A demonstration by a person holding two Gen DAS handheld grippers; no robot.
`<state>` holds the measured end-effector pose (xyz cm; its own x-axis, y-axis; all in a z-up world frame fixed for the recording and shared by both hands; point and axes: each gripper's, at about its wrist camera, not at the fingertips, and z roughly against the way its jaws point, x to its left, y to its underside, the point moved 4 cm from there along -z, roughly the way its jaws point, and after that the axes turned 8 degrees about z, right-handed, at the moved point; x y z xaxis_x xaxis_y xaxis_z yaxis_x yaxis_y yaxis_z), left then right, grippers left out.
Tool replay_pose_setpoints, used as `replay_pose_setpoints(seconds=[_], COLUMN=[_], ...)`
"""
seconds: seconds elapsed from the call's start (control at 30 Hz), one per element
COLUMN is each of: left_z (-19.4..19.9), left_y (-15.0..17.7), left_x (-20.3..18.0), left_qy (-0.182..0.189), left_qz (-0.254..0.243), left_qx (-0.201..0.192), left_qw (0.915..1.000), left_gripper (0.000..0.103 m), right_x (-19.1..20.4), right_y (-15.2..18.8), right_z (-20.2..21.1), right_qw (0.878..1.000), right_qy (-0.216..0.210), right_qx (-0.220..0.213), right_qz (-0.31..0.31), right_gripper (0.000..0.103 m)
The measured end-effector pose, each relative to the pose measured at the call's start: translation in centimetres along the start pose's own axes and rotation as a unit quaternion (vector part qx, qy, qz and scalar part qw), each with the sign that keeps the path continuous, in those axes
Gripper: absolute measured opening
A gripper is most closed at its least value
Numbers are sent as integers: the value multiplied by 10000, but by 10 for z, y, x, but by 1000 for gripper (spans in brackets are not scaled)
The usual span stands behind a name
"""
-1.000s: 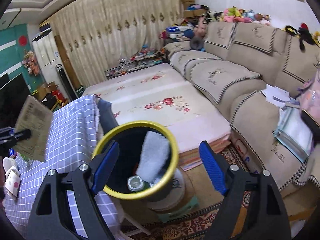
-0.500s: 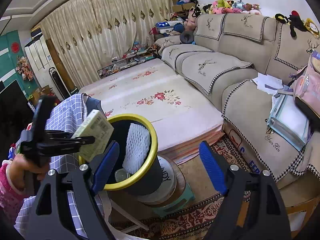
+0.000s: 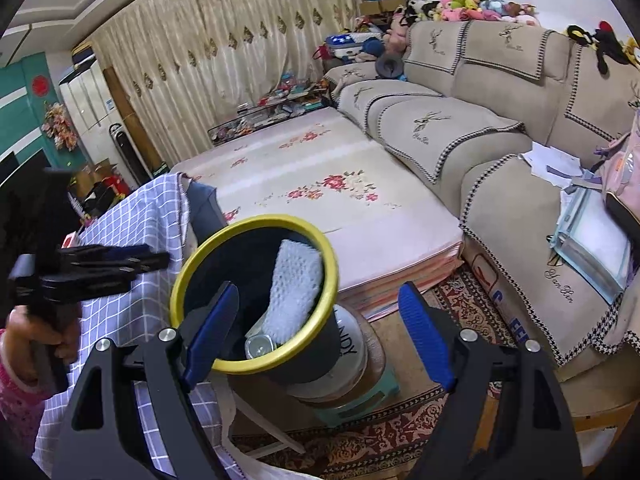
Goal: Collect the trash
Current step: 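Carry the milk carton into the bin and open the left gripper, then grasp the clear green-rimmed plastic cup with the right gripper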
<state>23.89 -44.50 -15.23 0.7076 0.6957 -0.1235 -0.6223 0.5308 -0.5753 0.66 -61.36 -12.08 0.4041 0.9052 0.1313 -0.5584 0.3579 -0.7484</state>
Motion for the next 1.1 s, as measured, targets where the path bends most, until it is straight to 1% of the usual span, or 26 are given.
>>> replay_pose_setpoints(seconds=[0.03,0.07,0.13,0.23,0.27,0.33,0.4,0.43,0.47,0.53,0.57,0.6,0.63,0.73,0.77,0.8,0.83,0.93,1.0,1.03,1.1], left_z=[14,35,69,130,143,174,204,214,230,248,262,271,282,305,314,319,324,331,330,328,327], left_y=[4,11,22,49,56,75,100,109,125,146,162,173,186,216,227,237,245,265,270,270,273], left_x=[6,13,28,58,66,87,110,119,135,154,168,177,188,213,222,229,237,251,256,254,258], left_qy=[5,10,-51,-293,-375,-650,-999,-1101,-1285,-1508,-1698,-1803,-1903,-2128,-2235,-2271,-2278,-2238,-2201,-2185,-2140], left_qz=[64,162,302,584,651,802,1046,1160,1378,1623,1816,1937,2074,2343,2449,2516,2601,2778,2832,2846,2887], left_qx=[-84,-246,-517,-1065,-1159,-1365,-1571,-1629,-1707,-1781,-1832,-1864,-1902,-1973,-2002,-2024,-2042,-2042,-2025,-2020,-2010], left_qw=[9999,9996,9982,9922,9904,9852,9769,9736,9671,9587,9511,9461,9405,9278,9220,9188,9158,9116,9112,9113,9113], left_gripper=[54,55,59,65,67,72,76,78,79,80,81,82,82,84,85,85,85,85,85,85,85], right_x=[5,11,25,53,61,86,113,127,140,174,190,201,224,279,297,310,333,385,413,426,444], right_y=[-1,-1,-2,-6,-7,-11,-14,-16,-17,-18,-19,-19,-19,-17,-15,-13,-11,-3,2,4,5], right_z=[-1,-3,-6,-12,-15,-20,-23,-25,-27,-30,-31,-31,-34,-38,-40,-42,-44,-52,-62,-68,-77], right_qw=[10000,9999,9996,9983,9977,9955,9924,9905,9887,9832,9801,9777,9726,9597,9549,9512,9443,9264,9157,9114,9083], right_qy=[-46,-94,-196,-400,-459,-628,-812,-913,-1006,-1216,-1318,-1403,-1568,-1879,-1978,-2060,-2221,-2525,-2683,-2745,-2744], right_qx=[11,20,47,89,100,122,137,147,158,176,180,187,226,294,306,322,344,395,526,566,540], right_qz=[36,80,197,418,492,700,914,1016,1104,1350,1470,1553,1703,2070,2194,2275,2404,2767,2946,3014,3110], right_gripper=[78,78,78,78,78,78,78,78,78,78,78,78,78,78,78,78,78,78,79,83,85])
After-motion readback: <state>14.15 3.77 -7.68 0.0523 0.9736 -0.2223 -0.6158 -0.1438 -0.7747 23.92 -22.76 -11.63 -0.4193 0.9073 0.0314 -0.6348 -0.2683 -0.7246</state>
